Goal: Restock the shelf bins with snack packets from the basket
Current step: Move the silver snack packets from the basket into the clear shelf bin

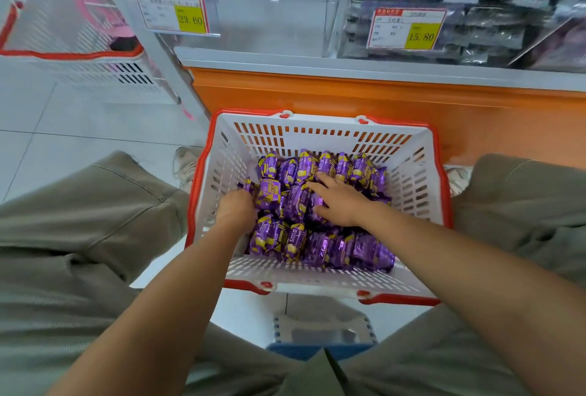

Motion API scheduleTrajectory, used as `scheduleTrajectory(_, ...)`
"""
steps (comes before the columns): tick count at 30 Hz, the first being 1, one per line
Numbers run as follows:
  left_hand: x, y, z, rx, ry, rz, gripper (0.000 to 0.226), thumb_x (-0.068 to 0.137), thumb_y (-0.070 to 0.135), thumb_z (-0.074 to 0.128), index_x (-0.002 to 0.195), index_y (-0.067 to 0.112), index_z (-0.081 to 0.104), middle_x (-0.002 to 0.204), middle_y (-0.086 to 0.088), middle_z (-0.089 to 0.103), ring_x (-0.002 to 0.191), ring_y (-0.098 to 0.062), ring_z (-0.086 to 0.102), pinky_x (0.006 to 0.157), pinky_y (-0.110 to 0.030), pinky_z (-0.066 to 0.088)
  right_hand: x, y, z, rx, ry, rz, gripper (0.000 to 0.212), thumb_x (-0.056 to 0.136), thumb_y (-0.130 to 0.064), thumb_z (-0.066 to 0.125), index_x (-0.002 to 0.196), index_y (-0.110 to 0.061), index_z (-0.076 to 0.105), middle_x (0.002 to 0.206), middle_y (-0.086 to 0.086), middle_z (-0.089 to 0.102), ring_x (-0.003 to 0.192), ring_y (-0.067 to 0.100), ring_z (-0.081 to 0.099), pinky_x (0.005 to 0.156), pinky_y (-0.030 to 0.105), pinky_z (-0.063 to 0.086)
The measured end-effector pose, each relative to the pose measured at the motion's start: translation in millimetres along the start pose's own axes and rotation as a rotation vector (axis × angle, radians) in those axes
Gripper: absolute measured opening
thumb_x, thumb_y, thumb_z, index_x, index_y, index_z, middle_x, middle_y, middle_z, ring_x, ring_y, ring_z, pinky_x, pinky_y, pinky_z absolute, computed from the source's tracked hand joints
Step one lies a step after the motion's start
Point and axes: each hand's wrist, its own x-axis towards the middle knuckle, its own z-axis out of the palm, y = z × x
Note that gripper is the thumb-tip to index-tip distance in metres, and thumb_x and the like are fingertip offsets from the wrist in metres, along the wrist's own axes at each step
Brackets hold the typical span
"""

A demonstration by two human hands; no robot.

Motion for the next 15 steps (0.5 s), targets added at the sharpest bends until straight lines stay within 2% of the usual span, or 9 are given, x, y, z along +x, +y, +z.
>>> scheduleTrajectory(3, 2, 2, -14, -0.242, 0.123, -0.06, 0.026, 0.099, 0.011, 0.043, 0.12, -0.004, 0.047, 0.106, -0.019, 0.061, 0.102, -0.035, 0.061, 0.076, -0.037, 0.045, -2, -3, -4, 0.043, 0.045, -0.012, 0.065, 0.102, -0.036, 0.044, 0.156, -0.024, 0.01, 0.163, 0.004, -0.004, 0.149, 0.034, 0.003, 0.119, 0.046, 0.015)
scheduleTrajectory(5, 3, 1, -28, -0.42, 0.229, -0.095, 0.025, 0.1, 0.009, 0.04, 0.122, -0.003, 0.045, 0.097, -0.014, 0.06, 0.089, -0.028, 0.062, 0.069, -0.033, 0.049, -5, -8, -10, 0.104, 0.092, -0.047, 0.064, 0.102, -0.036, 0.044, 0.156, -0.022, 0.013, 0.163, 0.006, 0.001, 0.149, 0.031, 0.007, 0.121, 0.045, 0.014)
scheduleTrajectory(7, 0, 0, -45, -0.639, 0.341, -0.117, 0.02, 0.1, 0.009, 0.038, 0.115, 0.0, 0.048, 0.087, -0.009, 0.057, 0.076, -0.02, 0.057, 0.061, -0.029, 0.043, -9, -16, -18, 0.213, 0.144, -0.084, 0.063, 0.102, -0.038, 0.044, 0.155, -0.022, 0.015, 0.163, 0.005, 0.007, 0.149, 0.027, 0.011, 0.12, 0.045, 0.017)
scheduleTrajectory(8, 0, -1, -52, -0.765, 0.369, -0.122, 0.017, 0.1, 0.011, 0.038, 0.11, 0.003, 0.048, 0.085, -0.009, 0.057, 0.075, -0.02, 0.057, 0.063, -0.033, 0.045, -12, -21, -24, 0.273, 0.165, -0.105, 0.064, 0.101, -0.039, 0.045, 0.155, -0.023, 0.015, 0.162, 0.004, 0.01, 0.148, 0.025, 0.014, 0.119, 0.045, 0.019)
scheduleTrajectory(11, -5, 2, -70, -1.16, 0.347, -0.102, 0.008, 0.099, 0.016, 0.039, 0.099, 0.012, 0.046, 0.099, -0.017, 0.063, 0.087, -0.034, 0.067, 0.079, -0.047, 0.057, -21, -39, -37, 0.449, 0.212, -0.19, 0.078, 0.093, -0.051, 0.054, 0.154, -0.026, 0.012, 0.16, 0.0, 0.02, 0.143, 0.02, 0.029, 0.115, 0.044, 0.03)
scheduleTrajectory(13, -13, 9, -82, -1.334, 0.314, -0.064, 0.007, 0.095, 0.016, 0.042, 0.091, 0.016, 0.047, 0.1, -0.021, 0.063, 0.091, -0.038, 0.067, 0.08, -0.05, 0.058, -28, -50, -44, 0.533, 0.279, -0.226, 0.089, 0.086, -0.054, 0.064, 0.153, -0.026, 0.012, 0.156, 0.0, 0.028, 0.134, 0.018, 0.041, 0.11, 0.042, 0.038)
scheduleTrajectory(15, -29, 22, -97, -1.453, 0.312, -0.003, 0.013, 0.097, 0.011, 0.04, 0.088, 0.012, 0.049, 0.087, -0.017, 0.063, 0.077, -0.032, 0.068, 0.069, -0.043, 0.06, -38, -57, -52, 0.521, 0.396, -0.251, 0.087, 0.083, -0.046, 0.07, 0.149, -0.024, 0.018, 0.15, 0.003, 0.037, 0.123, 0.02, 0.052, 0.1, 0.041, 0.047)
